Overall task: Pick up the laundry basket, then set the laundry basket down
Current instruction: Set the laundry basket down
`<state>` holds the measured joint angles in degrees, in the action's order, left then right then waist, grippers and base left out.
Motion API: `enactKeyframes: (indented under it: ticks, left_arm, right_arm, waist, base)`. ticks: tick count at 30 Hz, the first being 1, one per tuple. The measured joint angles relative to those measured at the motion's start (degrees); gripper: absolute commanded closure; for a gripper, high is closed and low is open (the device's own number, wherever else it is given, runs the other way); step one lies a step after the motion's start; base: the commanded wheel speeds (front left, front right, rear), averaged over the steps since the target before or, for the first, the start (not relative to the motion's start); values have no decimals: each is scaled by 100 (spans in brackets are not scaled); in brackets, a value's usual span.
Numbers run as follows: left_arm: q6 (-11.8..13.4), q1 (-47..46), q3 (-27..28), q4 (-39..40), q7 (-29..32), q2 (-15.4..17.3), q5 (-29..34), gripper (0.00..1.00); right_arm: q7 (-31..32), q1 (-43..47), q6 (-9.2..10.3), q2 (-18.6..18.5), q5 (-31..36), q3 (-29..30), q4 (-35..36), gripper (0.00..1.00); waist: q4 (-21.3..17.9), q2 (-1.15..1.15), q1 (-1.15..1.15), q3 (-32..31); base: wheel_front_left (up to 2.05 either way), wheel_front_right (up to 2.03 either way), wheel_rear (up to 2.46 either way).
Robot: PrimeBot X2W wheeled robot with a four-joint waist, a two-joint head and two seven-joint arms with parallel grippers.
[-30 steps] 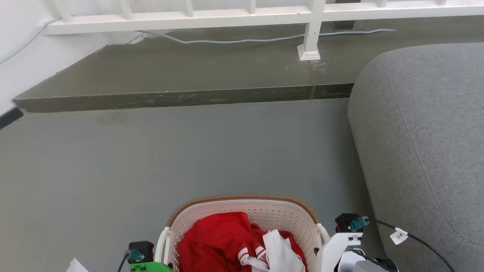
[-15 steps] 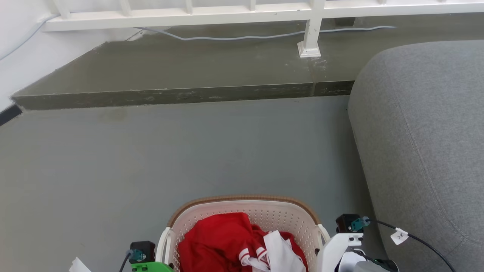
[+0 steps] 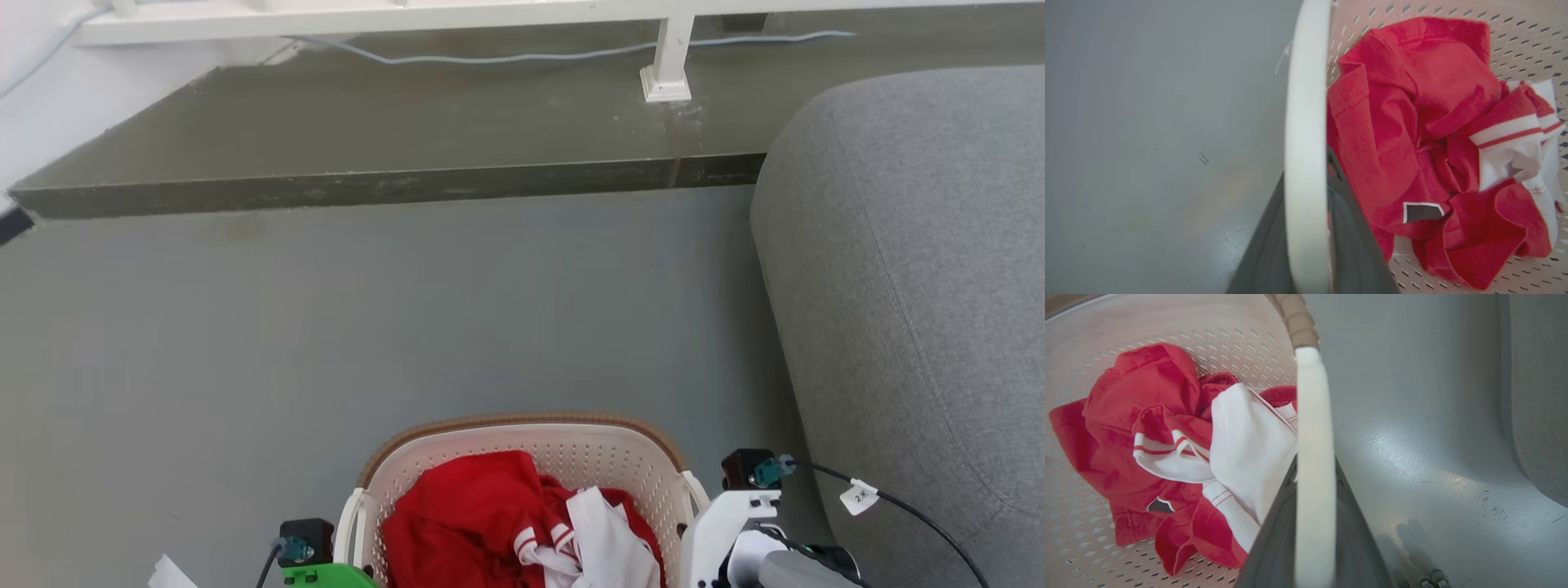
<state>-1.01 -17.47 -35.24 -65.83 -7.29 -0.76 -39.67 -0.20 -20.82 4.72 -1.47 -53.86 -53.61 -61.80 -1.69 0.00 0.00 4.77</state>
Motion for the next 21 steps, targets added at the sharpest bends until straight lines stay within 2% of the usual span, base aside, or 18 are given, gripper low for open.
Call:
enactKeyframes:
  ticks: [7,21]
  left_arm:
    - [56,-98,-2,42,-8,16,-97,100]
    - [229,-1183,12,167,-66,57,-85,100]
  right_arm:
    - [-1,-193,51,-8,-57,-47,33,100]
    - [-78,-1385,144,-57,-67,-20,31,100]
  waist:
    - [-31,0,0,240]
    - [-81,0,0,1175]
  base:
    - [0,0,0]
    - [0,0,0]
